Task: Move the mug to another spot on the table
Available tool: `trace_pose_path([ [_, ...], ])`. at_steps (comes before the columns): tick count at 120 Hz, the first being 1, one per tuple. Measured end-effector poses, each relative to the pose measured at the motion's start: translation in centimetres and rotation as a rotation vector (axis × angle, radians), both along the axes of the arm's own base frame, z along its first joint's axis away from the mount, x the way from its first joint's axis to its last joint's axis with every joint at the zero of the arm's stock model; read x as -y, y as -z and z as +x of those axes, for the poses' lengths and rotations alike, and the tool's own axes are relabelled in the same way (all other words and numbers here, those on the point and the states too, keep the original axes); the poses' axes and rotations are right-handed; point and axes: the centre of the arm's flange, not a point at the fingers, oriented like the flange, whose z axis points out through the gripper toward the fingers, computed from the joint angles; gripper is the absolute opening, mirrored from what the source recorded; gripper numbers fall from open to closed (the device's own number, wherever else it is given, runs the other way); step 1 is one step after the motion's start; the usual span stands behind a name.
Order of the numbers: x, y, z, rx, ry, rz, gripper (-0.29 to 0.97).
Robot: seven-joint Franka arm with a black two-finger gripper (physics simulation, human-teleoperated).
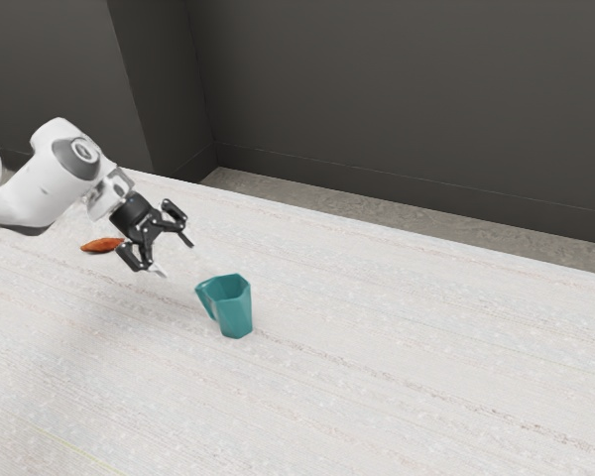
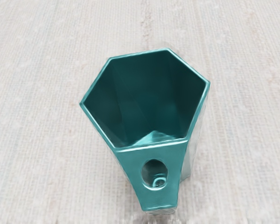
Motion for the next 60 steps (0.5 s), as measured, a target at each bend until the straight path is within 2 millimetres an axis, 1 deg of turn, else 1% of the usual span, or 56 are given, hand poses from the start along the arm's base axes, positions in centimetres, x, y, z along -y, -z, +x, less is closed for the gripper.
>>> trace_pose_path([
  [4, 1.3, -4.3, 0.1, 0.026, 0.018, 0.082, 0.65],
  [8, 2.9, -8.1, 0.3, 0.04, 0.031, 0.162, 0.65],
  [14, 5.8, -12.9, 0.7, 0.042, 0.032, 0.261, 0.66],
  [18, 7.9, -15.1, 0.8, 0.03, 0.016, 0.306, 0.66],
  [29, 13.0, -19.7, 0.6, -0.034, -0.072, 0.398, 0.67],
  [33, 14.6, -20.6, 0.4, -0.068, -0.11, 0.426, 0.67],
  [38, 16.2, -21.0, 0.2, -0.115, -0.165, 0.452, 0.67],
  [46, 18.4, -20.5, 0.5, -0.178, -0.261, 0.481, 0.67],
  [50, 18.9, -20.2, 0.8, -0.206, -0.321, 0.493, 0.67],
  [60, 18.9, -19.7, 1.8, -0.266, -0.476, 0.507, 0.68],
])
